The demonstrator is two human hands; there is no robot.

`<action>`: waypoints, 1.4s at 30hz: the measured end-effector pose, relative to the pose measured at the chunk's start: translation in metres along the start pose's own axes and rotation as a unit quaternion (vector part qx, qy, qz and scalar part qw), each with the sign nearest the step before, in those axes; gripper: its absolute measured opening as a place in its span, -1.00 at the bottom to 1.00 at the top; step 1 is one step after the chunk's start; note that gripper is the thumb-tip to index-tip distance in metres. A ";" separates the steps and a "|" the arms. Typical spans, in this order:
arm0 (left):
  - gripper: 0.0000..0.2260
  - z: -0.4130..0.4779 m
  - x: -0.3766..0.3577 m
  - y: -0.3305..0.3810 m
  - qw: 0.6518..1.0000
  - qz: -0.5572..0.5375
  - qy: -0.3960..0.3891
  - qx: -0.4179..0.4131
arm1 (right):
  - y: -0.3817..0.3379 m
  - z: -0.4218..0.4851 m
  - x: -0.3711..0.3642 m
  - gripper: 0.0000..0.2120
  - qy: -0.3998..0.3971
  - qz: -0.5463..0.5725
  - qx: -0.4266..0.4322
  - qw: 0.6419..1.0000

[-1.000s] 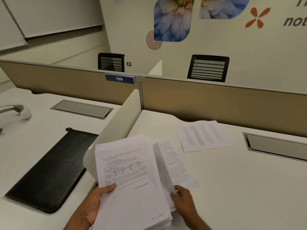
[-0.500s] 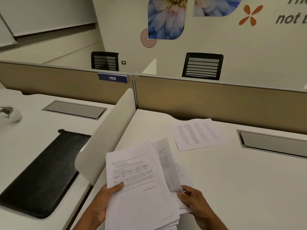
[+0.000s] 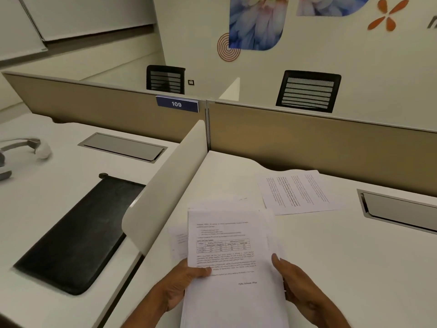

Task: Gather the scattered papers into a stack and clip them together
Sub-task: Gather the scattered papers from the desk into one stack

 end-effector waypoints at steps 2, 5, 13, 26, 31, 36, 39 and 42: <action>-0.54 0.003 -0.011 -0.005 1.000 -0.001 -0.009 0.011 | -0.011 -0.001 -0.008 -0.59 -0.012 0.003 0.033 0.999; -0.54 0.011 -0.022 -0.012 1.000 -0.009 -0.007 0.014 | -0.023 0.001 -0.022 -0.59 -0.016 0.027 0.055 0.998; -0.39 0.012 0.015 0.003 0.998 -0.042 0.045 -0.010 | -0.036 0.018 -0.013 -0.67 0.110 -0.017 0.033 0.993; -0.30 -0.008 0.114 0.007 0.981 -0.133 0.138 -0.031 | -0.035 0.061 -0.084 -0.15 0.179 -0.434 0.018 0.883; -0.73 -0.007 0.111 0.004 0.978 -0.172 0.117 -0.017 | -0.033 0.063 -0.090 -0.08 0.186 -0.429 0.020 0.884; -0.34 -0.004 0.113 0.006 0.979 -0.167 0.111 -0.022 | -0.033 0.060 -0.086 -0.37 0.168 -0.282 0.041 0.944; -0.31 -0.004 0.116 0.002 0.980 -0.156 0.121 -0.018 | -0.032 0.061 -0.088 -0.68 0.118 -0.205 0.073 0.969; -0.17 -0.006 0.116 -0.001 0.979 -0.166 0.117 -0.024 | -0.032 0.054 -0.077 -0.85 0.092 -0.164 0.102 0.977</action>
Point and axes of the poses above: each hand's wrist, its own z-axis towards the middle knuckle, its own x-axis out of the back of the hand, y = z × x, the point moved 9 cm from there along z, towards the middle knuckle, and after that the axes turned 11 degrees about -z, right-handed, at the moved point
